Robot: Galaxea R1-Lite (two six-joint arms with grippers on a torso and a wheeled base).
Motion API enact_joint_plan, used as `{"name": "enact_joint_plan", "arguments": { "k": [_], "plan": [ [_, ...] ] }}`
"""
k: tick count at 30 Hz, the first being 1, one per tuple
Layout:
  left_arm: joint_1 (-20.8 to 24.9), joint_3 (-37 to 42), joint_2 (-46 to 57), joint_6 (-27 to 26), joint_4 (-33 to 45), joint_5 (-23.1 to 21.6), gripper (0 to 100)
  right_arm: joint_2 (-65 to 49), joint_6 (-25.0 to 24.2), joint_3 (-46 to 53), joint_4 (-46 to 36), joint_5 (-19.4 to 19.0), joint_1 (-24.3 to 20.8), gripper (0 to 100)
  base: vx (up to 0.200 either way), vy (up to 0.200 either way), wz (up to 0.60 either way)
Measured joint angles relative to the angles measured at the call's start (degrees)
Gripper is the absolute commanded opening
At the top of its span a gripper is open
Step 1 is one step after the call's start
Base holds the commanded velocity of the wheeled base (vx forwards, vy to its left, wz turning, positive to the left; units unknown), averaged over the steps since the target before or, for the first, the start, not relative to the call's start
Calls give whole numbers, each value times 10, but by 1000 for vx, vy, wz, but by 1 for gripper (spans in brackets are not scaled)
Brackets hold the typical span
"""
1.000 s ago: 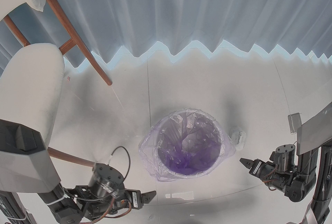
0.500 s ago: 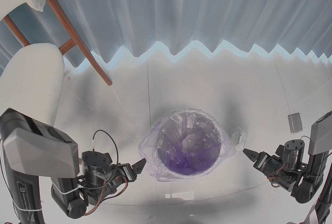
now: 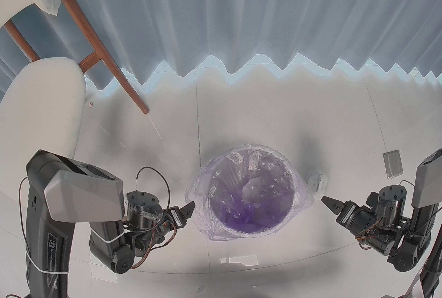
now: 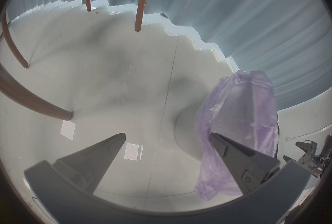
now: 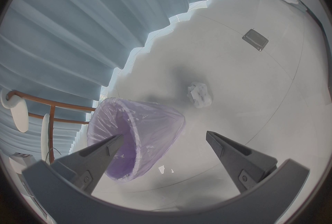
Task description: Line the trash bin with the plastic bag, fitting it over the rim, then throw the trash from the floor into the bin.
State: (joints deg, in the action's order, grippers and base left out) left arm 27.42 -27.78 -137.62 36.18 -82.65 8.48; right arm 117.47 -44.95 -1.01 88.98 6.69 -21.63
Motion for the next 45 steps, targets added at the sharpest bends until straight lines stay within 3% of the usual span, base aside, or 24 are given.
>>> {"name": "enact_joint_plan", "arguments": {
  "k": [7,21,27,34,45],
  "plan": [
    [-7,-93,-22,-6,106,2,100,2,-1,0,0,0,-1,100,0,0,0],
    [-23,-345,-64,-29,449,13,100,15,-13,0,0,0,-1,100,0,0,0],
    [-23,-393,-76,-26,494,25,100,24,-17,0,0,1,-1,100,0,0,0],
    [-19,-321,-44,-7,490,24,100,33,-17,0,0,0,-1,100,0,0,0],
    [0,-53,123,4,382,23,100,42,-14,0,0,0,-1,100,0,0,0]
  ]
}}
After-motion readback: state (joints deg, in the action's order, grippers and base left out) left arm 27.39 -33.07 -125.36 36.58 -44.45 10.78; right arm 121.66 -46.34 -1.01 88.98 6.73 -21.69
